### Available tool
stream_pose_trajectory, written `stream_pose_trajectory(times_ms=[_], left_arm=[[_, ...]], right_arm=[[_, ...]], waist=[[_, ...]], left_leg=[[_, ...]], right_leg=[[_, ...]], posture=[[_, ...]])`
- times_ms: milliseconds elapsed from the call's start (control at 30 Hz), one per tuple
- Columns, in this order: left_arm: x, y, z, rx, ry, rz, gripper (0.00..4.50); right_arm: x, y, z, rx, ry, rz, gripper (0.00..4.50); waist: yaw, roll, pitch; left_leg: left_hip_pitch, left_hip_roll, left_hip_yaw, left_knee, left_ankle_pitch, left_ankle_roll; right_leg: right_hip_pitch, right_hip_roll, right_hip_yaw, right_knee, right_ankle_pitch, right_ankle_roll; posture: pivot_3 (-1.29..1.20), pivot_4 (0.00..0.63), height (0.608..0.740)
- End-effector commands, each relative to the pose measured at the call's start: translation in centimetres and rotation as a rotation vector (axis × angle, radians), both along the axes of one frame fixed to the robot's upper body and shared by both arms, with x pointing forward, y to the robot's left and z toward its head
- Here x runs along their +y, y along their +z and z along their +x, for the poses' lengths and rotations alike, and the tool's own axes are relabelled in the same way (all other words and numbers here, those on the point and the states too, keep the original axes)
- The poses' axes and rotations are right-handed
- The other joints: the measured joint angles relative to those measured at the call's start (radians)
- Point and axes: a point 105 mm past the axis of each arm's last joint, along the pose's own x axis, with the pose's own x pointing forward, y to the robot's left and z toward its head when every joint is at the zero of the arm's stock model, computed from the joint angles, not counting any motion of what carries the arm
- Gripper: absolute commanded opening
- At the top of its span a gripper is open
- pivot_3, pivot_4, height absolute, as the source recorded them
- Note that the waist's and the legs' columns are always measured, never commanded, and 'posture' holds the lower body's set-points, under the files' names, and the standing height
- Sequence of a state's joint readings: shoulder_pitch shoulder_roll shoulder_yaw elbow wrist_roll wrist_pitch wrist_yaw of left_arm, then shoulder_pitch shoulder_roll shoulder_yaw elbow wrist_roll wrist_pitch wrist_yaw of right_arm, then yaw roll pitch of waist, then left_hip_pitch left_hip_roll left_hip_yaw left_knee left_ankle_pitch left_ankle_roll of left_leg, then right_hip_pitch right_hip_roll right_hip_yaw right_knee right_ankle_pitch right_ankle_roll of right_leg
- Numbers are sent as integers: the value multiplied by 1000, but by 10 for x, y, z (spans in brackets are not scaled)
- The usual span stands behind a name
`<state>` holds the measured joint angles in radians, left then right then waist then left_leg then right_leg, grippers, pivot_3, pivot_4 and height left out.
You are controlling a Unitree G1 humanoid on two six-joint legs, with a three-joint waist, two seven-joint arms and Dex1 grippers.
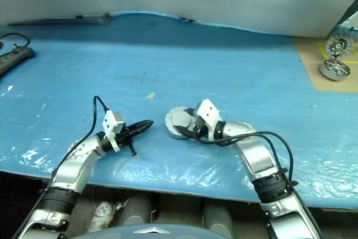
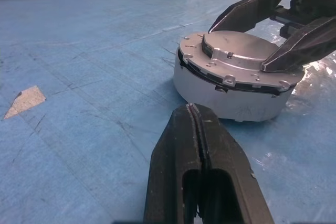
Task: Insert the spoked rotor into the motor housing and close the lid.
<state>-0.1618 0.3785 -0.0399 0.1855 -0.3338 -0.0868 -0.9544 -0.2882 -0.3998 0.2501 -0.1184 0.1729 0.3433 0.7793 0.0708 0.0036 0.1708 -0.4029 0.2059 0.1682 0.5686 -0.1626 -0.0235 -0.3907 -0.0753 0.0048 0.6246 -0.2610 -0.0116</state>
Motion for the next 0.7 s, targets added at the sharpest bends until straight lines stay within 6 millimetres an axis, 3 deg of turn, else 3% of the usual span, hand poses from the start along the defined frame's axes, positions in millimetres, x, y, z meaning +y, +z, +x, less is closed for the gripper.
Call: stream_pose_trajectory(times_ms=[33, 333, 700], left_arm=[[2, 0, 2, -28, -6, -2, 0], [7, -6, 2, -34, -10, -2, 0], [5, 1, 5, -47, -11, -3, 0]], right_arm=[[6, 4, 0, -27, -14, 17, 2937], [12, 1, 1, -39, -43, -6, 2937], [-1, -16, 3, -1, -58, -163, 2937]], waist=[[-1, 0, 0], [-1, 0, 0], [0, -1, -1]], left_leg=[[0, 0, 0, 0, 0, 0], [-1, 0, 0, 1, 0, 0], [1, 0, 0, 1, 0, 0]], right_leg=[[0, 0, 0, 0, 0, 0], [0, 0, 0, 0, 0, 0], [2, -1, 0, 0, 0, 0]], posture=[[0, 150, 740], [0, 150, 740], [0, 150, 740]])
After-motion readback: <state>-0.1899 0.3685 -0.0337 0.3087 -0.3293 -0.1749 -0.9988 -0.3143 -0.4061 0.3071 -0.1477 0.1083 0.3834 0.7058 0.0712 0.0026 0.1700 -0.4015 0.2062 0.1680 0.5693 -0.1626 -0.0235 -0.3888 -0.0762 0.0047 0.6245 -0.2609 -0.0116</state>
